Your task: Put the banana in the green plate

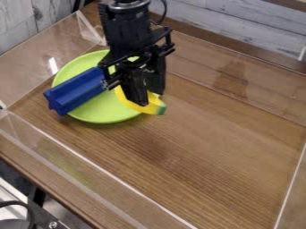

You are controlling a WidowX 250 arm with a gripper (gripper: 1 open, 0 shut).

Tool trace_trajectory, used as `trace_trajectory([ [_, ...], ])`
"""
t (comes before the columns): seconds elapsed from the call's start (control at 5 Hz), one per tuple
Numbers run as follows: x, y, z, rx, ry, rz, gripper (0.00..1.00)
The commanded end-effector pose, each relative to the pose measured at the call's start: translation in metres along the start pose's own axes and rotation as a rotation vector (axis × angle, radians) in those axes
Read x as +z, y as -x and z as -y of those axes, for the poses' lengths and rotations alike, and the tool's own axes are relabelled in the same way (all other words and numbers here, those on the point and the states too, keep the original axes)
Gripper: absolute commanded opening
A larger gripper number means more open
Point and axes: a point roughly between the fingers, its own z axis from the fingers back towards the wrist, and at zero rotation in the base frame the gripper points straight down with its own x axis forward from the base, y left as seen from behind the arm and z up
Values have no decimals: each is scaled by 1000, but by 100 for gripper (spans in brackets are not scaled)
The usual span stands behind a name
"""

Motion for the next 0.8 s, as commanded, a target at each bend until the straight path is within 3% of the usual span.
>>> trace_trajectory([
  [0.0, 21, -2, 3, -10, 56, 30, 0],
  [0.6, 33, -2, 0, 10, 33, 23, 0],
])
